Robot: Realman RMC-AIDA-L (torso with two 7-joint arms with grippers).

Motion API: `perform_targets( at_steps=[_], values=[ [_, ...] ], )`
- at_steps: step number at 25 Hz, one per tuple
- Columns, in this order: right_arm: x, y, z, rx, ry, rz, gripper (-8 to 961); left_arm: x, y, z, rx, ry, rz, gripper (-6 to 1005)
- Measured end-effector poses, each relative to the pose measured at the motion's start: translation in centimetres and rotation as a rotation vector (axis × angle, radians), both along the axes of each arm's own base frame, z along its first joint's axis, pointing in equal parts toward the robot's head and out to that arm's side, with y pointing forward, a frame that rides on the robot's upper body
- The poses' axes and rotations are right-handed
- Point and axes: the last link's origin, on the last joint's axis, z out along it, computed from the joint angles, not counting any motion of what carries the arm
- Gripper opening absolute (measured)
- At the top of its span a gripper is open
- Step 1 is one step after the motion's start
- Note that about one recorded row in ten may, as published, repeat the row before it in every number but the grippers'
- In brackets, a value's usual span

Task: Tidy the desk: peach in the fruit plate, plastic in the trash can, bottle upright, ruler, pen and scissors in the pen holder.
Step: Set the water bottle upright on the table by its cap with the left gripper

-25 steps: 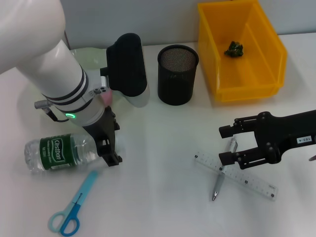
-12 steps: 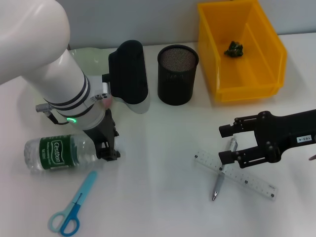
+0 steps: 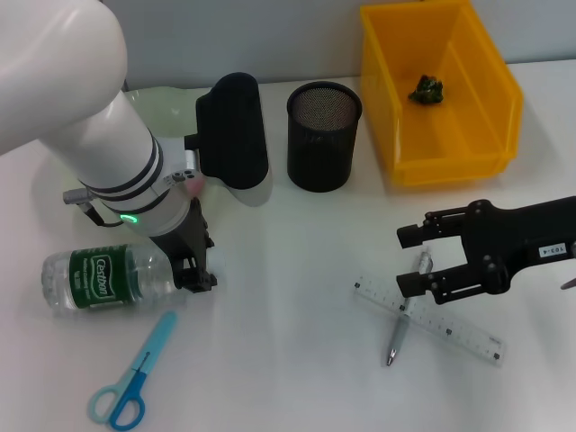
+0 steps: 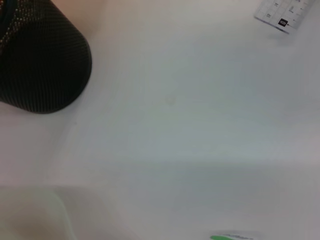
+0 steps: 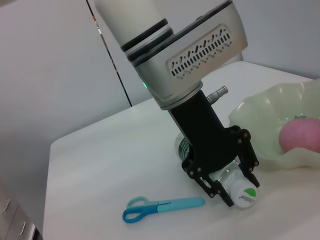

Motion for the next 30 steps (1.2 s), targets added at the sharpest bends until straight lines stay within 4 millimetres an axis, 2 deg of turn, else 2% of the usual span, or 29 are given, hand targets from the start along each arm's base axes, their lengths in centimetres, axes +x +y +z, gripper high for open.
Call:
perform_targets(
  at_steps=[15,19,30],
  values=[
    [0.0,0.1,0.0,0.000,-0.001,-0.001,761,0.6,-0.1,0.8,0.026,-0.041,0.020,446],
    [0.0,0.1,0.1,0.000,-0.001,-0.001,762,1.2,0.3,2.2,0.047,-0.088,0.061,446],
    [0.0,0.1,0.2,-0.001,-0.004,0.002,761,1.4,0.7,4.8,0.068,-0.170,0.154,447]
  ],
)
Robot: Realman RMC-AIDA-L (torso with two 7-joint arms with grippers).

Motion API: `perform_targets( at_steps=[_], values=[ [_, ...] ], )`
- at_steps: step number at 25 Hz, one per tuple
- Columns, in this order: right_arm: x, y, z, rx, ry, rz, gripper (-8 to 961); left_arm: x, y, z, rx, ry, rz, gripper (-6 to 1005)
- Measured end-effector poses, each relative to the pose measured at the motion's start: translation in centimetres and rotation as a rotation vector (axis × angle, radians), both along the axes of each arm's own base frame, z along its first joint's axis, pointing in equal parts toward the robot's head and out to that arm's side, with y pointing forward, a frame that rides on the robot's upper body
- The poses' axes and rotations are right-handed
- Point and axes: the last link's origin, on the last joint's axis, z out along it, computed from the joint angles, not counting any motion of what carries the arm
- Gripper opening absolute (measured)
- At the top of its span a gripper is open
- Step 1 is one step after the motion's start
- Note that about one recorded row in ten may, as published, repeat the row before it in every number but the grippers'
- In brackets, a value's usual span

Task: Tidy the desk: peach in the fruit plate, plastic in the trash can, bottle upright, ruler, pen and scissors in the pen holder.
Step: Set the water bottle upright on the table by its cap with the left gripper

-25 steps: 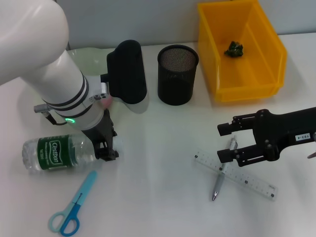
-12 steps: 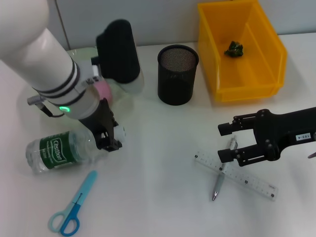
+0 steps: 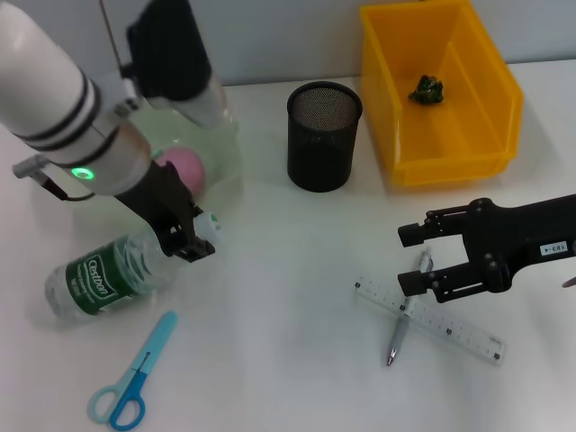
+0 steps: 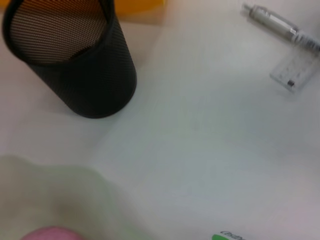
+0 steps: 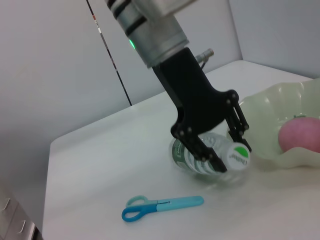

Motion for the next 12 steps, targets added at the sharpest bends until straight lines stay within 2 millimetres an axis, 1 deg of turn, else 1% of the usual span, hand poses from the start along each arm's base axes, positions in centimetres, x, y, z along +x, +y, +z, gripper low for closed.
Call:
perform_targets(
  at_steps=[1,2,3,8,10,11,12],
  values=[
    [0.0,0.0,0.0,0.000,0.000,0.001,761,0.0,0.2,0.9,0.005,-0.035,0.030,447],
    [-0.1,0.0,0.0,-0.002,0.001,0.003,761,-0.1,0.3,1.4,0.009,-0.051,0.048,447],
    [-0.1,0.0,0.0,-0.002,0.001,0.003,761,-0.1,0.3,1.4,0.009,-0.051,0.048,447],
    [-0.3,0.2,0.1,-0.003,0.000,0.010,761,-0.2,0.6,3.1,0.032,-0.104,0.098,447],
    [-0.3,0.2,0.1,-0.004,0.000,0.011,761,-0.2,0.6,3.1,0.032,-0.104,0.098,447],
    [-0.3,0.2,0.1,-0.004,0.000,0.012,761,-0.6,0.6,4.4,0.032,-0.150,0.135,447],
    [-0.3,0.2,0.1,-0.004,-0.001,0.012,761,-0.6,0.6,4.9,0.035,-0.169,0.145,447]
  ],
)
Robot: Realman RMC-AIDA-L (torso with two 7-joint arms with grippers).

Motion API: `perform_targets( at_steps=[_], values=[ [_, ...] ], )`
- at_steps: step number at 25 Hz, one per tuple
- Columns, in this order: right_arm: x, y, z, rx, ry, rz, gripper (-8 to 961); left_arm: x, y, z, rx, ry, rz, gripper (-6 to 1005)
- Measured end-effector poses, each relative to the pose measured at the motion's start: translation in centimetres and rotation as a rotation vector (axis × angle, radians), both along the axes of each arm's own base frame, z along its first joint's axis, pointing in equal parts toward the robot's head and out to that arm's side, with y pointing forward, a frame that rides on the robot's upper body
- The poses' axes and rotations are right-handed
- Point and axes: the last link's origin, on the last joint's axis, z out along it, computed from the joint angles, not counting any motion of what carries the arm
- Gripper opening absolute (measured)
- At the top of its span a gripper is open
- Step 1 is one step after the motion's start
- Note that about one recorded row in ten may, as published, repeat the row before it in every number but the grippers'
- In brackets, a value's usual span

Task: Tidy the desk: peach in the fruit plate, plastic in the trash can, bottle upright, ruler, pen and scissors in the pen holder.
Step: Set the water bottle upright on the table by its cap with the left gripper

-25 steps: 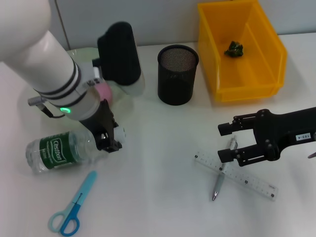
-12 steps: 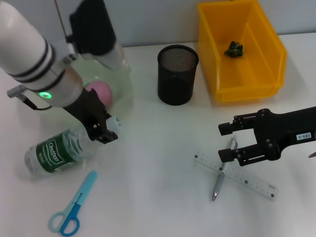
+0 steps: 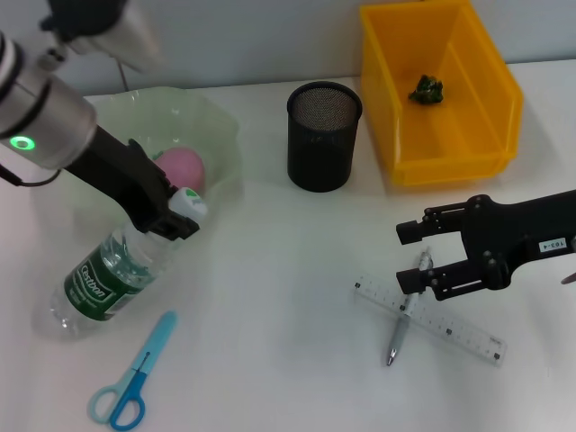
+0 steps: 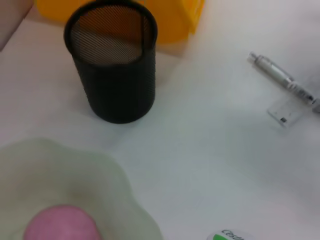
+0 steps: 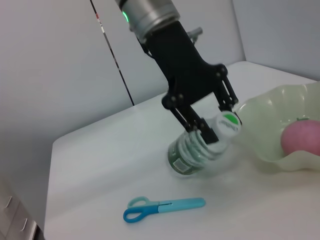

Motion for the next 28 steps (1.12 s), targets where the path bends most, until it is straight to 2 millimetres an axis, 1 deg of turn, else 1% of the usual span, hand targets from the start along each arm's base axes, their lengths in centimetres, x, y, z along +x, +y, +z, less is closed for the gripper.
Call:
perform_targets(
  at_steps=[1,5,10,12,15,23,25,28],
  values=[
    [0.0,0.0,0.0,0.000,0.000,0.000,761,0.0,0.0,0.0,0.000,0.000,0.000,447],
    [0.0,0.0,0.0,-0.002,-0.001,0.000,762,-0.2,-0.1,1.7,0.014,-0.051,0.022,447],
    [0.0,0.0,0.0,-0.005,-0.003,0.002,762,-1.0,-0.5,3.7,0.030,-0.091,0.062,447],
    [0.0,0.0,0.0,-0.005,-0.004,0.002,762,-1.1,-0.6,3.8,0.029,-0.093,0.068,447],
    [0.0,0.0,0.0,-0.006,-0.005,0.003,762,-1.4,-1.0,4.8,0.031,-0.108,0.088,447],
    [-0.1,0.1,0.1,-0.007,-0.009,0.008,761,-1.8,-1.5,5.7,0.045,-0.140,0.086,447],
    [-0.1,0.1,0.1,-0.006,-0.010,0.009,761,-2.2,-1.7,6.2,0.060,-0.145,0.088,447],
    [-0.1,0.1,0.2,-0.006,-0.011,0.009,761,-2.3,-1.7,6.3,0.062,-0.147,0.090,447]
  ],
)
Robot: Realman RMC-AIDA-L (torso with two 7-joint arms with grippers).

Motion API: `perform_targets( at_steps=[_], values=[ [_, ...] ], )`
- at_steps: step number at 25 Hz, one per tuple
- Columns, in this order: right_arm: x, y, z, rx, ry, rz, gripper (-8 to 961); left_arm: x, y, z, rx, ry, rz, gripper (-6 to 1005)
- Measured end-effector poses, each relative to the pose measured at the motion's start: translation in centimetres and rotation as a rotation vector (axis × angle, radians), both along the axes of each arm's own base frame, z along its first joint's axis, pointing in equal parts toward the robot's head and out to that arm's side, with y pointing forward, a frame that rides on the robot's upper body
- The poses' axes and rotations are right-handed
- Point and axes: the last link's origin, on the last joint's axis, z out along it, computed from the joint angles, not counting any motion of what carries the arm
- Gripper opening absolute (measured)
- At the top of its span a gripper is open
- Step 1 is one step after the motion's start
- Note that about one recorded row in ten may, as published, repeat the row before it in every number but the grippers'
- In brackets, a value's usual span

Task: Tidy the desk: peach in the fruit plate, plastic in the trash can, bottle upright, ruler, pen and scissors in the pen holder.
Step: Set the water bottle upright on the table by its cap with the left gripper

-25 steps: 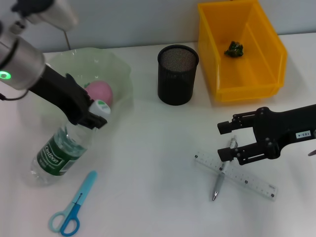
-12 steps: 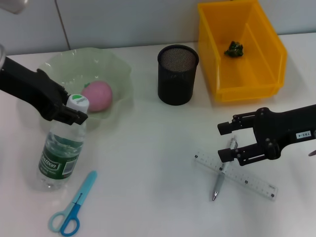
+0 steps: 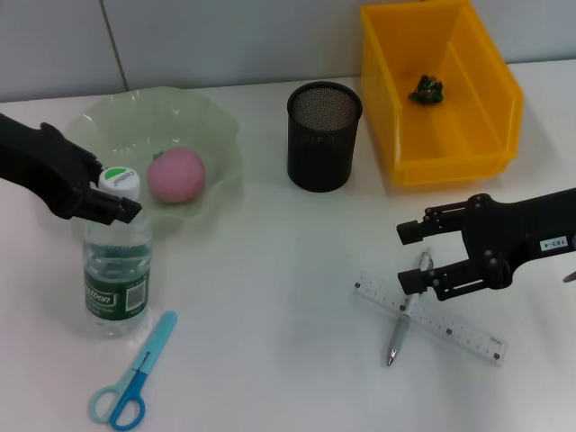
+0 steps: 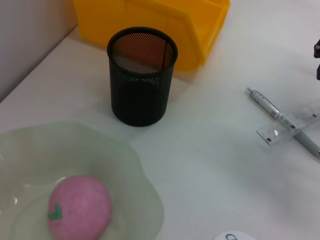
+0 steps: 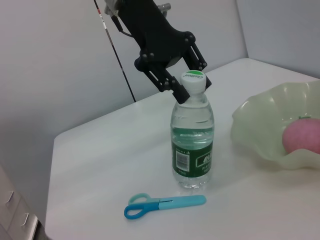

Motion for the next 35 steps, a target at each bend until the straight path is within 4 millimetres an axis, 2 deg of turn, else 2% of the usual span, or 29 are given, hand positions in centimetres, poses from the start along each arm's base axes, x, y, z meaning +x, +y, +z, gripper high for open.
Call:
perform_targets(
  at_steps=[8,13,14,21,22,35],
  values=[
    [0.0,0.0,0.1,0.000,-0.001,-0.001,761,-1.9,-0.3,1.6,0.049,-0.034,0.041,447],
    [0.1,0.0,0.1,0.002,-0.003,0.001,762,-2.4,-0.4,1.9,0.062,-0.044,0.047,448],
    [0.1,0.0,0.1,0.002,-0.003,0.002,762,-3.2,-0.7,2.6,0.084,-0.061,0.069,448],
    [0.0,0.1,0.1,0.004,-0.005,0.006,762,-4.1,-1.2,3.4,0.107,-0.092,0.085,448],
    [0.0,0.1,0.1,0.005,-0.006,0.007,762,-4.6,-1.3,4.0,0.134,-0.111,0.090,448],
    [-0.2,0.4,0.2,0.006,-0.009,0.016,762,-5.1,-1.8,5.3,0.241,-0.100,0.040,448]
  ],
)
